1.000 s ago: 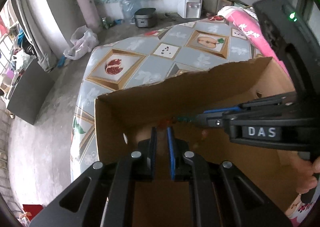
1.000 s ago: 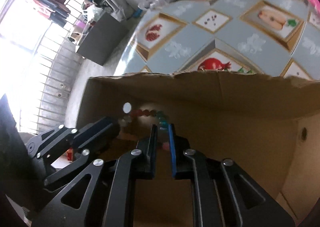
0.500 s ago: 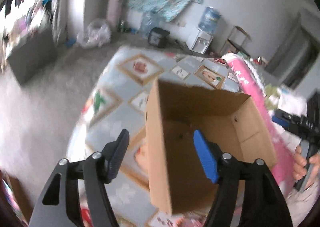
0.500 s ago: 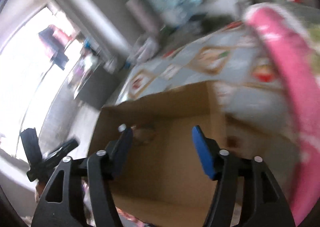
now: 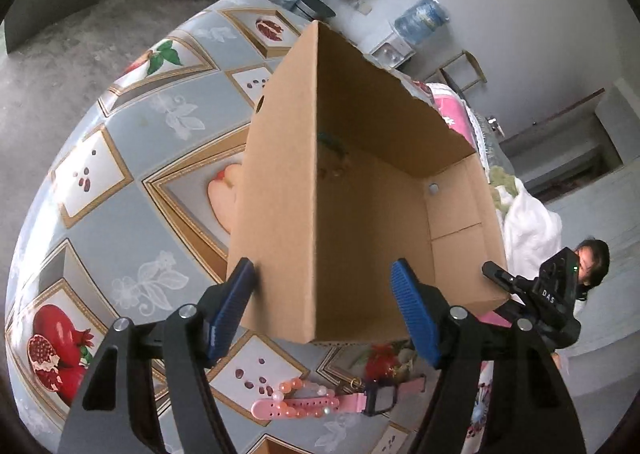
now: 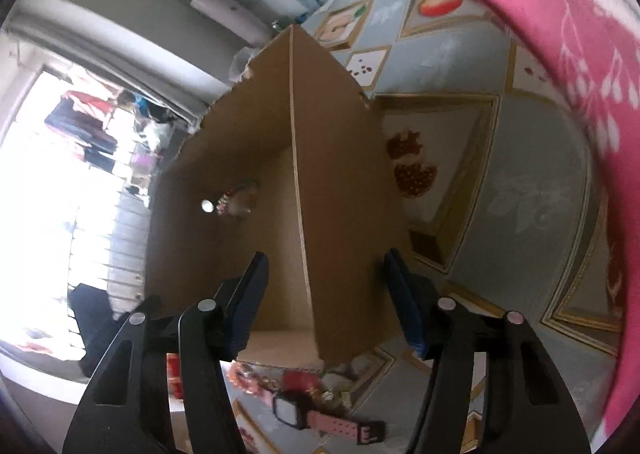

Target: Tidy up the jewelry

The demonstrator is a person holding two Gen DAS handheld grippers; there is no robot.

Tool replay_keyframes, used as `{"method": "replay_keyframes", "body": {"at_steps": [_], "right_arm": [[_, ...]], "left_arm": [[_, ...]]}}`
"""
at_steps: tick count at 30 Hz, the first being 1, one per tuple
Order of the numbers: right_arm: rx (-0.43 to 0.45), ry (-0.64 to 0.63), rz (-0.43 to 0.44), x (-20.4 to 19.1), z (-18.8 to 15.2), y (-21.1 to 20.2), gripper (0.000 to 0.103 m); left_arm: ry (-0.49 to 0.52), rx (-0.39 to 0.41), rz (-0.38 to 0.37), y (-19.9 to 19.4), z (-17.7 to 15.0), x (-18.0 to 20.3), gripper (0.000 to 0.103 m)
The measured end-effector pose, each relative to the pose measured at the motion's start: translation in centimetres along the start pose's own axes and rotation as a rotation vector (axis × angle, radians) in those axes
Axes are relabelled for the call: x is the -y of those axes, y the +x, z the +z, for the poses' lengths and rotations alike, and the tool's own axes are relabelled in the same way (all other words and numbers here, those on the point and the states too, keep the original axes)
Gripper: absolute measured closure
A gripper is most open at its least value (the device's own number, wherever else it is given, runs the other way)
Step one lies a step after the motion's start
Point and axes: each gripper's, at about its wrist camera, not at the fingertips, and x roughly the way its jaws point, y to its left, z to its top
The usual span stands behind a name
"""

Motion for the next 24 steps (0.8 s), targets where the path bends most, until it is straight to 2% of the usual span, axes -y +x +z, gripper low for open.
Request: {"method": "replay_keyframes", "body": {"at_steps": [7, 13, 16, 17, 18, 19, 22, 24], "right_arm": [[-0.023, 0.024, -0.023, -0.2, -1.7, -0.2, 0.045], [0.012, 0.042, -0.028, 0.0, -3.8, -0.6, 0.045], [0.071, 0.052, 0.003, 0.3, -3.9, -1.1, 0.045], [0.101, 0.048, -0.007, 0.3, -4.1, -1.8, 0.045], [0.134, 0.043, -0.031, 0.4, -4.2, -2.5, 0.044], [0.169, 0.037, -0.063, 0.4, -4.2, -3.2, 0.038], [0.259, -0.001, -0.238, 0.5, -5.4, -5.4, 0.026], [0.281, -0.033, -0.345, 0.6, -6.5, -6.2, 0.017]], "left_arm": [[0.015, 0.002, 0.039, -1.4, -1.8, 0.3, 0.035], [0.016, 0.015, 0.031, -2.5, -3.6, -0.3, 0.035], [0.016, 0.062, -0.018, -3.4, -3.9, -0.8, 0.033], [0.027, 0.106, -0.031, -4.4, -4.0, -0.9, 0.033], [0.040, 0.140, -0.027, -5.2, -4.1, -1.1, 0.033], [0.061, 0.182, -0.014, -6.2, -4.4, -1.2, 0.030], [0.116, 0.250, 0.041, -8.2, -5.6, -1.7, 0.022], [0.165, 0.264, 0.126, -8.7, -7.0, -2.2, 0.019]]}}
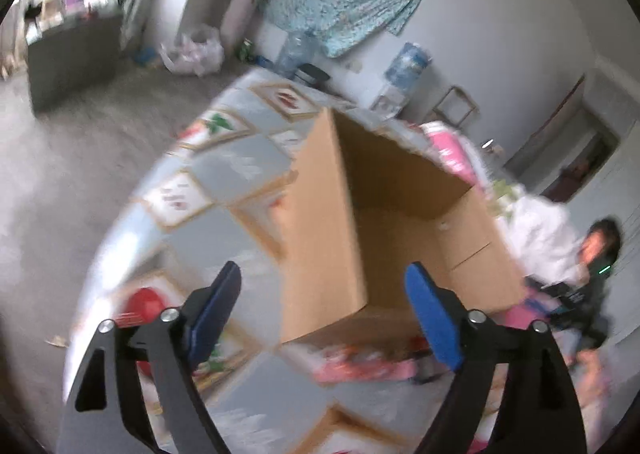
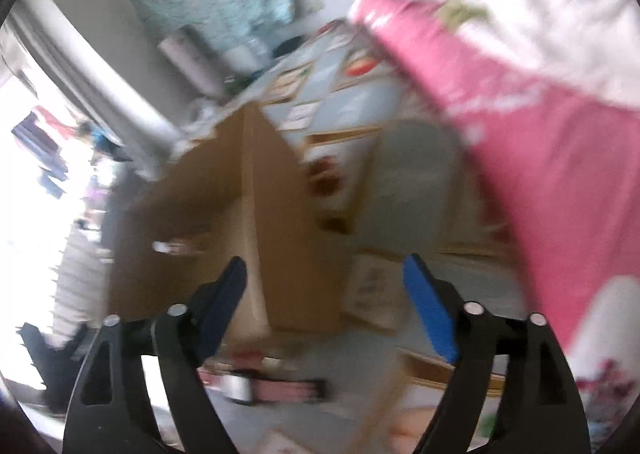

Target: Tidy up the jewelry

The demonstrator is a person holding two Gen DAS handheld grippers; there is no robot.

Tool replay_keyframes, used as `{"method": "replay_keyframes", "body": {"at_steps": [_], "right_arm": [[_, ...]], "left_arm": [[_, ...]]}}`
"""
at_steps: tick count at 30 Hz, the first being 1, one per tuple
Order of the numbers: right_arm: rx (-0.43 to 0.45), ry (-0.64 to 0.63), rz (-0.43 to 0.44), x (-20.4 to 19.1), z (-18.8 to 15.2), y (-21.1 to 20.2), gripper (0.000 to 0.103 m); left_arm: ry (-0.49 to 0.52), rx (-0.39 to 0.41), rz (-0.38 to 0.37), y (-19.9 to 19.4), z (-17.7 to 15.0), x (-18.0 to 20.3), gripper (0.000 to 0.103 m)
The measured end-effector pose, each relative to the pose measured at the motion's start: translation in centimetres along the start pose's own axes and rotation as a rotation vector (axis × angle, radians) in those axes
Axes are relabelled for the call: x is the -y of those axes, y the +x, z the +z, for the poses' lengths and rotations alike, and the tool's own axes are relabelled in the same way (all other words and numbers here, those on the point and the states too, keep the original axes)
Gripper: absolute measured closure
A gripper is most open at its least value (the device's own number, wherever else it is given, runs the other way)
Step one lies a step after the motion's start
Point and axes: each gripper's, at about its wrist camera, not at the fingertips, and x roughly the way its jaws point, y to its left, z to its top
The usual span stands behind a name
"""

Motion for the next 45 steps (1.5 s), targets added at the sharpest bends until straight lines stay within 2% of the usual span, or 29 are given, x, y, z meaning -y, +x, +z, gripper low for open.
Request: {"method": "replay_keyframes", "body": {"at_steps": [2, 5, 7, 9, 10, 12, 14, 16, 19, 21, 23, 24, 28, 34, 38, 41, 45], "right_arm": [[0.024, -0.051, -0.130, 0.2, -1.3, -0.7, 0.008], [0.040, -0.171, -0.306, 0.1, -3.6, -1.5, 0.008], [0.012, -0.262, -0.335, -0.7, -4.6, -1.3, 0.008], [0.052, -0.368, -0.265, -2.2, -6.1, -2.1, 0.008], [0.121, -0.430, -0.192, -3.3, -7.1, -3.1, 0.008], [0.188, -0.545, -0.060, -4.8, -8.8, -3.8, 0.008], [0.165, -0.708, 0.042, -6.7, -10.9, -2.9, 0.008], [0.119, -0.820, 0.021, -8.6, -12.3, -1.1, 0.008], [0.060, -0.903, 0.098, -10.2, -13.4, 0.5, 0.009], [-0.001, -0.954, 0.127, -11.1, -13.9, 1.9, 0.015], [-0.058, -0.993, 0.151, -11.7, -14.1, 3.1, 0.026], [-0.079, -1.005, 0.162, -12.0, -14.3, 3.4, 0.026], [-0.130, -1.048, 0.200, -12.6, -14.1, 4.9, 0.027], [-0.208, -1.101, 0.174, -13.6, -14.2, 6.7, 0.047], [-0.257, -1.138, 0.179, -13.9, -14.6, 7.2, 0.050], [-0.273, -1.147, 0.184, -14.4, -14.5, 7.5, 0.054], [-0.287, -1.152, 0.184, -14.9, -14.0, 7.6, 0.055]], "left_arm": [[0.055, -0.024, 0.068, -0.1, -1.7, -0.3, 0.018], [0.074, -0.087, 0.099, 0.6, -4.0, -0.5, 0.018], [0.057, -0.124, 0.090, 1.3, -5.4, -0.7, 0.018], [0.053, -0.144, 0.082, 1.9, -6.3, -0.6, 0.018], [0.057, -0.149, 0.074, 2.2, -6.7, -0.5, 0.018], [0.070, -0.148, 0.062, 2.7, -7.3, 0.1, 0.018], [0.096, -0.146, 0.064, 3.2, -7.8, 0.8, 0.018], [0.145, -0.139, 0.085, 3.6, -8.2, 1.8, 0.018], [0.221, -0.143, 0.129, 4.1, -8.7, 2.7, 0.018], [0.275, -0.136, 0.157, 4.3, -9.0, 3.1, 0.018], [0.320, -0.129, 0.176, 4.5, -9.3, 3.6, 0.018], [0.340, -0.127, 0.181, 4.6, -9.4, 3.8, 0.018], [0.400, -0.121, 0.172, 4.8, -9.8, 4.5, 0.018], [0.477, -0.097, 0.160, 4.9, -10.5, 5.4, 0.018], [0.517, -0.076, 0.149, 4.8, -10.9, 5.7, 0.018], [0.540, -0.064, 0.141, 4.8, -11.1, 5.9, 0.018], [0.563, -0.050, 0.132, 4.7, -11.5, 6.5, 0.020]]}}
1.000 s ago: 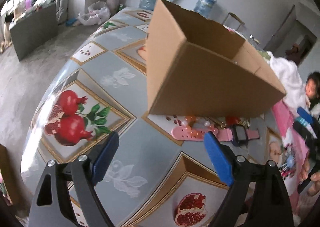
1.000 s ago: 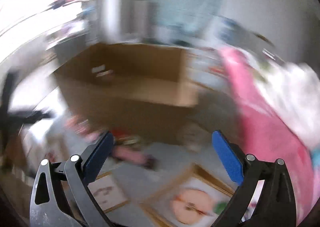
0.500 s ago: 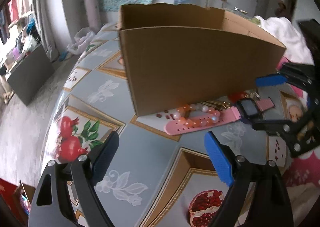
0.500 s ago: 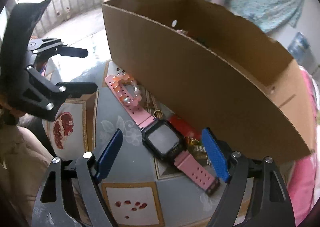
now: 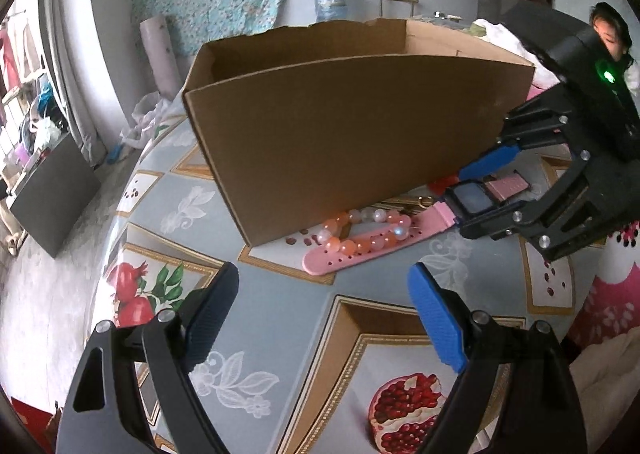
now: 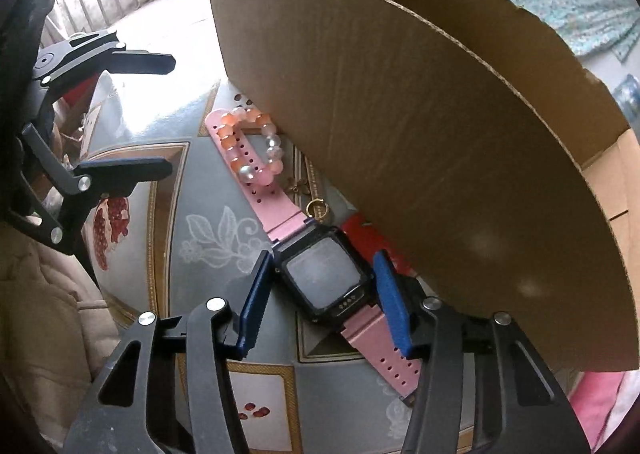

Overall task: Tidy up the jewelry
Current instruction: 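Move the right tool to the black watch face and close on it, then lift the watch with the right tool while the left tool pinches the pink strap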

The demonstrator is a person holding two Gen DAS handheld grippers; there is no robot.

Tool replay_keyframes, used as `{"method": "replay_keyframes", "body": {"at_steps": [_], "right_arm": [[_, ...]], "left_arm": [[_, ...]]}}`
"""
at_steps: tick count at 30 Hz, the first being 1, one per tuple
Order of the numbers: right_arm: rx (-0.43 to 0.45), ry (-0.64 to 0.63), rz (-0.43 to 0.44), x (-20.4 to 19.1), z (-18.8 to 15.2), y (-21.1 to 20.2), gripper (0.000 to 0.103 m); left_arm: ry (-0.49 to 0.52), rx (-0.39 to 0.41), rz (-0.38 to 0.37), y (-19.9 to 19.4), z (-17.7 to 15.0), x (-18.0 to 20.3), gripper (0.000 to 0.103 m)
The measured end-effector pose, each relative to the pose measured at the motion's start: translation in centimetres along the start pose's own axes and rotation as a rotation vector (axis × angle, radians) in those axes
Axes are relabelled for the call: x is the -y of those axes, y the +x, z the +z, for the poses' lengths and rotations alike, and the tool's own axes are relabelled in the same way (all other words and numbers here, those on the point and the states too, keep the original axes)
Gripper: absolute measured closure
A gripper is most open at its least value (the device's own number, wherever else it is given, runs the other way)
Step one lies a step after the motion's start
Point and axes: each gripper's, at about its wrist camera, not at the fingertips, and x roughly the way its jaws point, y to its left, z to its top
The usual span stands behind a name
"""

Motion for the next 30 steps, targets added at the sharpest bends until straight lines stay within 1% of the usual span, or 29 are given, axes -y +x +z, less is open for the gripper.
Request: {"method": "replay_keyframes", "body": {"at_steps": [4, 8, 9, 14, 16, 18, 21, 26, 27, 28, 29, 30], "right_arm": [[0.000, 0.028, 0.055, 0.3, 0.6, -0.7, 0.055], [-0.014, 0.099, 0.175, 1.4, 1.1, -1.7, 0.055], [-0.018, 0.121, 0.189, 1.7, 1.2, -1.7, 0.055], [-0.108, 0.315, 0.399, 4.3, 1.1, -0.1, 0.055], [-0.134, 0.365, 0.455, 4.7, 0.8, 0.4, 0.055], [-0.152, 0.390, 0.489, 4.8, 1.0, 0.3, 0.055], [-0.152, 0.405, 0.538, 4.8, 0.8, 0.0, 0.055], [-0.144, 0.415, 0.600, 4.7, 0.7, -0.6, 0.055], [-0.139, 0.413, 0.610, 4.5, 0.7, -0.6, 0.055], [-0.135, 0.413, 0.618, 4.5, 0.5, -0.4, 0.055], [-0.126, 0.413, 0.631, 4.3, 0.5, 0.0, 0.055], [-0.119, 0.411, 0.633, 4.1, 0.4, 0.0, 0.055]], "left_arm": [[0.030, 0.015, -0.002, -0.5, 0.0, 0.6, 0.022], [0.082, 0.028, -0.016, -1.0, -0.2, 1.7, 0.024], [0.095, 0.029, -0.021, -1.1, -0.2, 2.1, 0.025], [0.183, 0.027, -0.028, -1.1, -0.6, 4.3, 0.031], [0.206, 0.031, -0.022, -1.1, -0.6, 4.7, 0.035], [0.220, 0.039, -0.017, -1.2, -0.5, 5.1, 0.038], [0.230, 0.052, -0.021, -1.3, -0.3, 5.2, 0.042], [0.259, 0.031, -0.068, -0.4, -0.1, 5.8, 0.048], [0.261, 0.024, -0.076, -0.3, -0.1, 5.9, 0.051], [0.261, 0.016, -0.078, 0.0, -0.1, 6.0, 0.058], [0.259, 0.005, -0.073, 0.3, -0.1, 5.9, 0.062], [0.252, -0.002, -0.076, 0.5, -0.1, 5.9, 0.074]]}}
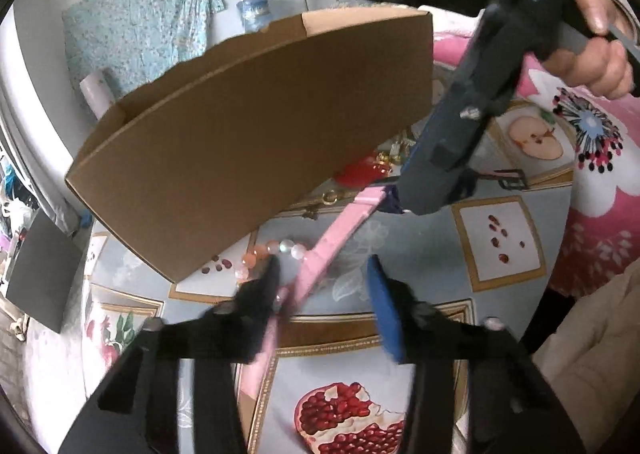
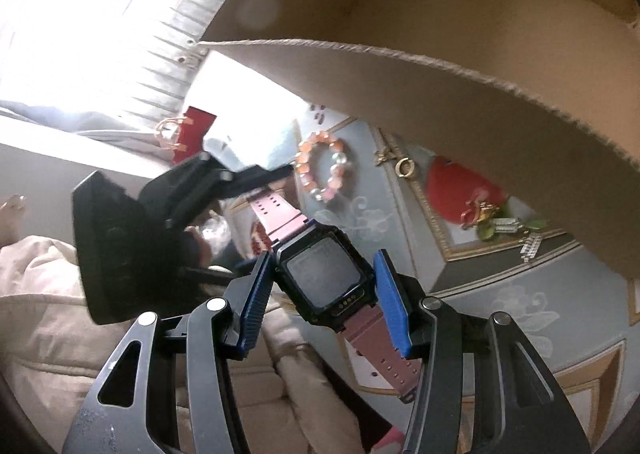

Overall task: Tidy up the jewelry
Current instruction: 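Lift the watch with the right tool while the left tool pinches the pink strap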

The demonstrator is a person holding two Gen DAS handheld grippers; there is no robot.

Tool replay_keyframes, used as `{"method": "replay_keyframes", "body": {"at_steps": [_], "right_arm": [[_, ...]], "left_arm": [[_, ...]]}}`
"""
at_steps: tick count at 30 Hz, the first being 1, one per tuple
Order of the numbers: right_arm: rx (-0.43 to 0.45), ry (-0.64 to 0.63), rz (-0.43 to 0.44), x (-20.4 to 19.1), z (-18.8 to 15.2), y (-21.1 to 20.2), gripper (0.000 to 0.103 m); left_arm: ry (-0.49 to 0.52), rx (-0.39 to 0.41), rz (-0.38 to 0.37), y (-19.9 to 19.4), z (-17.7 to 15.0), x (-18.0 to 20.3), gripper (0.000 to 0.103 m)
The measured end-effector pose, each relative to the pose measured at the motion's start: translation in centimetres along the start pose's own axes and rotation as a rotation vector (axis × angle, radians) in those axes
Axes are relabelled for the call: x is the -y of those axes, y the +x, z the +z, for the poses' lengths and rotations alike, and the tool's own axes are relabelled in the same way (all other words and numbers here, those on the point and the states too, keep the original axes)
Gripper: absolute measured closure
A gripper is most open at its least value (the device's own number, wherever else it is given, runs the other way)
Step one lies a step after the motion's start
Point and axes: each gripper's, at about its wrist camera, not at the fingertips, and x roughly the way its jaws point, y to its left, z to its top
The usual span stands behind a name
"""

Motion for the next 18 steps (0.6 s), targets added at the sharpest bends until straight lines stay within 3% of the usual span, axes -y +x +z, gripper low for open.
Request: {"method": "replay_keyframes", "body": {"at_steps": [1, 3, 5, 10, 16, 18], "right_arm": [[0.009, -0.006, -0.005, 0.0, -0.2, 0.2, 0.055], [0.021, -0.015, -0.022, 0.0, -0.6, 0.7, 0.055], [0.038, -0.034, -0.037, -0.1, -1.1, 0.9, 0.055], [0.067, -0.126, -0.173, -1.6, -3.2, 1.3, 0.052], [0.090, -0.246, -0.371, -3.8, -5.7, 3.0, 0.053], [0.104, -0.307, -0.477, -4.6, -6.5, 3.9, 0.053]], "left_arm": [[-0.014, -0.008, -0.004, 0.2, 0.0, -0.2, 0.087], [-0.050, -0.022, -0.024, 0.4, 0.0, -0.7, 0.096], [-0.086, -0.024, -0.060, 0.4, -0.1, -1.2, 0.097], [-0.147, -0.039, -0.116, 0.6, 0.1, -2.3, 0.099], [-0.182, -0.049, -0.129, 0.8, 0.4, -2.9, 0.100], [-0.186, -0.050, -0.128, 0.8, 0.4, -2.9, 0.100]]}}
